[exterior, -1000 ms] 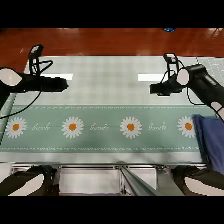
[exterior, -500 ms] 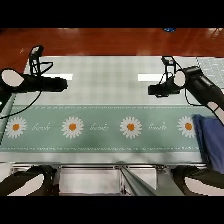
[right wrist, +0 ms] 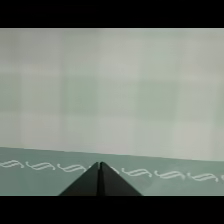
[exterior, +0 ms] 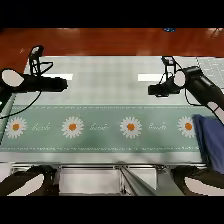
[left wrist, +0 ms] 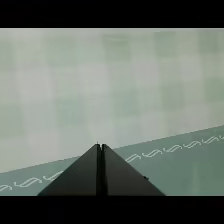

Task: Fold the shirts.

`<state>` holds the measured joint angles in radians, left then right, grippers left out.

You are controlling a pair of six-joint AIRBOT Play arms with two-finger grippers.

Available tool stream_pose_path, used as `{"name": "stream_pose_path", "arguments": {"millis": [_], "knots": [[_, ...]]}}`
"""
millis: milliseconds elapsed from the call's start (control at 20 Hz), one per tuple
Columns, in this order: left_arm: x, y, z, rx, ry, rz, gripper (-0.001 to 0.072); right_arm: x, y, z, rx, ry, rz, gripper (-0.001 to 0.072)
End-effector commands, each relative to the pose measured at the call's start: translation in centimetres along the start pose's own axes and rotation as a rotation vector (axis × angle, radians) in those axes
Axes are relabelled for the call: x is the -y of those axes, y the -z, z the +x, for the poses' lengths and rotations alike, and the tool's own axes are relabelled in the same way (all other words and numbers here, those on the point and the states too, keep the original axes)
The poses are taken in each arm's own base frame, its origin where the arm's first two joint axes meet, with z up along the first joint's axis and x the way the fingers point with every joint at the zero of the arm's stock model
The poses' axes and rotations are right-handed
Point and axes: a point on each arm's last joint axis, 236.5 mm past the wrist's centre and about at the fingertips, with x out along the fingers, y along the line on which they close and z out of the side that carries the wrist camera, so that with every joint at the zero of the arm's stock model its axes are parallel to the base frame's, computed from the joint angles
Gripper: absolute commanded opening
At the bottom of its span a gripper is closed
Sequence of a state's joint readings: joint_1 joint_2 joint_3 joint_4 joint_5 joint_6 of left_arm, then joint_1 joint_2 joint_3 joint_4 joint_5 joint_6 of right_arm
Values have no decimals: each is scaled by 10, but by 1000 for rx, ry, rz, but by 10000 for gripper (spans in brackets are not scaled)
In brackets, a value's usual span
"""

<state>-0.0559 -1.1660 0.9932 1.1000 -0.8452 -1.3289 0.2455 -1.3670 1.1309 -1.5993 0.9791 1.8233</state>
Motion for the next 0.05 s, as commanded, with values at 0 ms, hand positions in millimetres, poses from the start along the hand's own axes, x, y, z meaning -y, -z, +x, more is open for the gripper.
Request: {"name": "stream_pose_path", "arguments": {"millis": [0], "knots": [[0,0,0,-1,0,0,19,0,0,0,0,0,0,26]]}}
